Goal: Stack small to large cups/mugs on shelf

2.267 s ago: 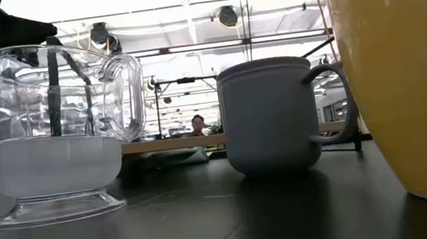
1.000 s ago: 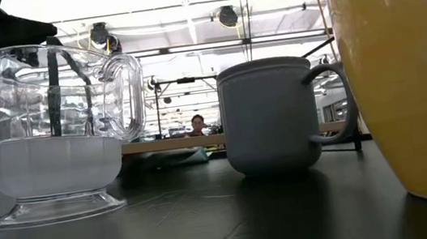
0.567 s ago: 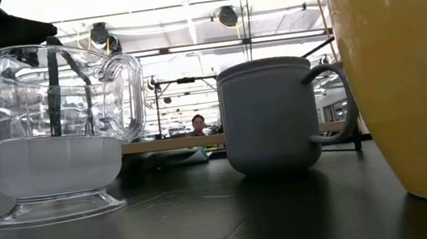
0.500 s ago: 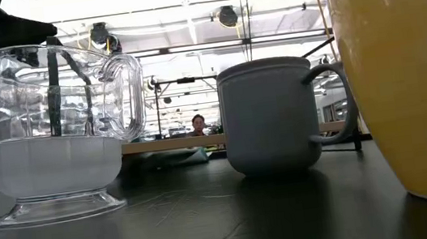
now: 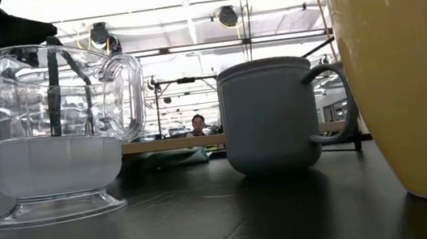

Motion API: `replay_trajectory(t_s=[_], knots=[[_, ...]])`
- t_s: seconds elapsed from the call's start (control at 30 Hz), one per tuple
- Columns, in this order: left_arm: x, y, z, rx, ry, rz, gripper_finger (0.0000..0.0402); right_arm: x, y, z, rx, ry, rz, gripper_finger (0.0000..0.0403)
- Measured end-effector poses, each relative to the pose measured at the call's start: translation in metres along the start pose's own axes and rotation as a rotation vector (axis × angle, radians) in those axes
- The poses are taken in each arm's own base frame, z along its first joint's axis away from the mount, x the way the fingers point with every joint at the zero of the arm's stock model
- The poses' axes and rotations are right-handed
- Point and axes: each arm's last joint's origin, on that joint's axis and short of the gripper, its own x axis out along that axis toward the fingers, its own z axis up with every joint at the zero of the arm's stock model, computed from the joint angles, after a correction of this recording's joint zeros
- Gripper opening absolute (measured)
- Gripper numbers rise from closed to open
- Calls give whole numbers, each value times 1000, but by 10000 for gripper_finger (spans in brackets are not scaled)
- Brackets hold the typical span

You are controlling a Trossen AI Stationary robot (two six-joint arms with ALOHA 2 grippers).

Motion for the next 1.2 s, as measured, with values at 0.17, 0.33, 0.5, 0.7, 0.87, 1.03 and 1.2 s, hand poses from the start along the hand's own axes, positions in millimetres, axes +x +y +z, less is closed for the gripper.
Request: replay_trajectory(t_s=[0.17, 0.33, 0.5, 0.7, 0.87, 1.03, 1.2], knots=[[0, 0, 0, 0, 0, 0, 37, 0, 0, 0, 0, 0, 0, 0], [0, 0, 0, 0, 0, 0, 37, 0, 0, 0, 0, 0, 0, 0], [0, 0, 0, 0, 0, 0, 37, 0, 0, 0, 0, 0, 0, 0], [0, 0, 0, 0, 0, 0, 37, 0, 0, 0, 0, 0, 0, 0], [0, 0, 0, 38, 0, 0, 37, 0, 0, 0, 0, 0, 0, 0], [0, 0, 0, 81, 0, 0, 37, 0, 0, 0, 0, 0, 0, 0], [0, 0, 0, 79, 0, 0, 37, 0, 0, 0, 0, 0, 0, 0]])
